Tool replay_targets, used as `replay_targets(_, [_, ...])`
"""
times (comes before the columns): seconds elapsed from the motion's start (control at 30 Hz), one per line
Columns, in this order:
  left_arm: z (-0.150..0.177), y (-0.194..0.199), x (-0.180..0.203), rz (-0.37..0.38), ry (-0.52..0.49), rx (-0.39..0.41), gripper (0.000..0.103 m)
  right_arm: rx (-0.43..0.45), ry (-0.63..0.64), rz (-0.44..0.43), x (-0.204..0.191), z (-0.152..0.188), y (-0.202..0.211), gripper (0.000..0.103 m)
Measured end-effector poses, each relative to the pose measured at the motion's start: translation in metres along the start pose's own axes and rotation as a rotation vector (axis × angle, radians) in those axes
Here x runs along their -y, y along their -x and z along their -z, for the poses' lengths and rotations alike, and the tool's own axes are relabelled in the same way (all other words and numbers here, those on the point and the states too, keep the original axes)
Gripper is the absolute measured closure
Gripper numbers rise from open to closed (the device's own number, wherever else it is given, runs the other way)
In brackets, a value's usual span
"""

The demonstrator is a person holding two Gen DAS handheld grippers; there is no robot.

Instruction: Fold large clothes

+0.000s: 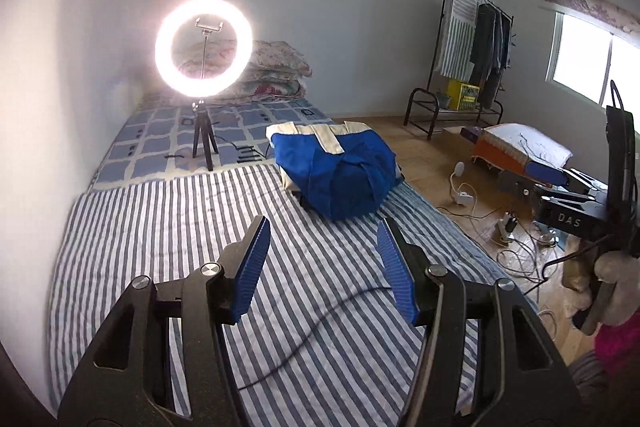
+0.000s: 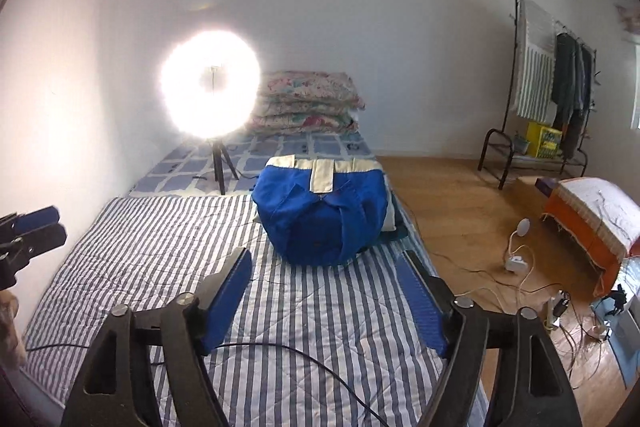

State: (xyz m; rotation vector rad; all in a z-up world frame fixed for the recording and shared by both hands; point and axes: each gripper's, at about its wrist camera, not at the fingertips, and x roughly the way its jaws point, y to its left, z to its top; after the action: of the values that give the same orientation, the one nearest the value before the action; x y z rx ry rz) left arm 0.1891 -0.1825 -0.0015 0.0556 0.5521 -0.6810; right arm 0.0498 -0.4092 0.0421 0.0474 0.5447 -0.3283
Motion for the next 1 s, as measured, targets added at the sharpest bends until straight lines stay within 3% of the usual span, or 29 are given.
replay_targets(0.13, [0.016,0.016,0.006,-0.023,-0.017,0.006,0.043,0.028,-0.010,0.010,-0.010,0.010,0.009,0.014])
replay_targets(0.23, [0.026,0.022,0.005,-0.021,-0.008,0.001,0.029,0.044,0.005,0.017,-0.018,0.016,0.011,0.011])
replay_targets(0.4, [0.034,0.026,0.000,-0.055,-0.007,0.015,0.028,0.068,0.019,0.031,-0.029,0.025,0.012,0.000])
replay_targets(0.47, [0.037,0.025,-0.004,-0.062,0.003,0.013,0.021,0.073,0.029,0.036,-0.032,0.028,0.012,0.000])
replay_targets(0.7, [0.044,0.012,-0.011,-0.105,0.004,-0.015,0.017,0.060,0.027,0.037,-0.036,0.039,-0.003,0.000])
replay_targets(0.83, [0.046,0.008,-0.012,-0.166,0.004,-0.003,0.001,0.059,0.045,0.044,-0.040,0.042,-0.006,0.000])
replay_targets(1.0, [0.047,0.003,-0.012,-0.224,-0.025,-0.016,0.000,0.063,0.040,0.039,-0.041,0.043,-0.008,0.000])
